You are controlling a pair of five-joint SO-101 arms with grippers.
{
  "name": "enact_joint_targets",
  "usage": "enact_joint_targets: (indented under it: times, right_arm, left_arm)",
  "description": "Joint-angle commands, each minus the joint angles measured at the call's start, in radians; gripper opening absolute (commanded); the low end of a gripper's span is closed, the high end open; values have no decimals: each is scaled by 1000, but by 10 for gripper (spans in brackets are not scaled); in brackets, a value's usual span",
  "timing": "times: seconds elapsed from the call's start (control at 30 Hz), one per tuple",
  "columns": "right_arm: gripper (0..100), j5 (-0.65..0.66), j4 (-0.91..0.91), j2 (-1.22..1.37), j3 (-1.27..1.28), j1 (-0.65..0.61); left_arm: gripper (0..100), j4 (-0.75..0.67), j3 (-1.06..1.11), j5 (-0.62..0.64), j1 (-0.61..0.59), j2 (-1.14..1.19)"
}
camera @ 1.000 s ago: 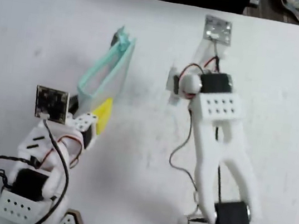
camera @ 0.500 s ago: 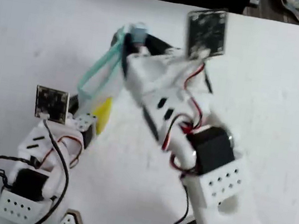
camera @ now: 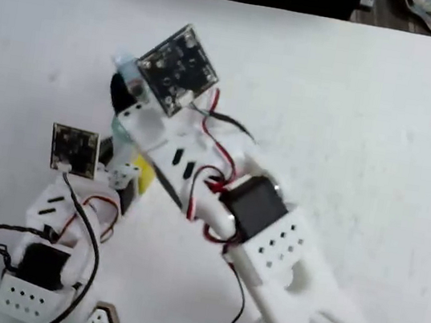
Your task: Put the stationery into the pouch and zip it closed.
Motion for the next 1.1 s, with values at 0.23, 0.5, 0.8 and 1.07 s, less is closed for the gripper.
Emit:
enact_joint_targets:
  times: [0.23, 0.5, 0.8, 1.07]
  right_arm:
    - [16, 15, -312, -33, 226, 10]
    - [16, 23, -320, -174, 370, 15]
    - [18, 23, -328, -366, 508, 16]
    - [186, 17, -303, -364, 540, 65]
  left_arm:
    - [236, -9, -49, 8, -2, -8]
    - [235, -9, -51, 11, -5, -8]
    - [234, -8, -51, 11, -5, -8]
    - [234, -5, -51, 11, -5, -8]
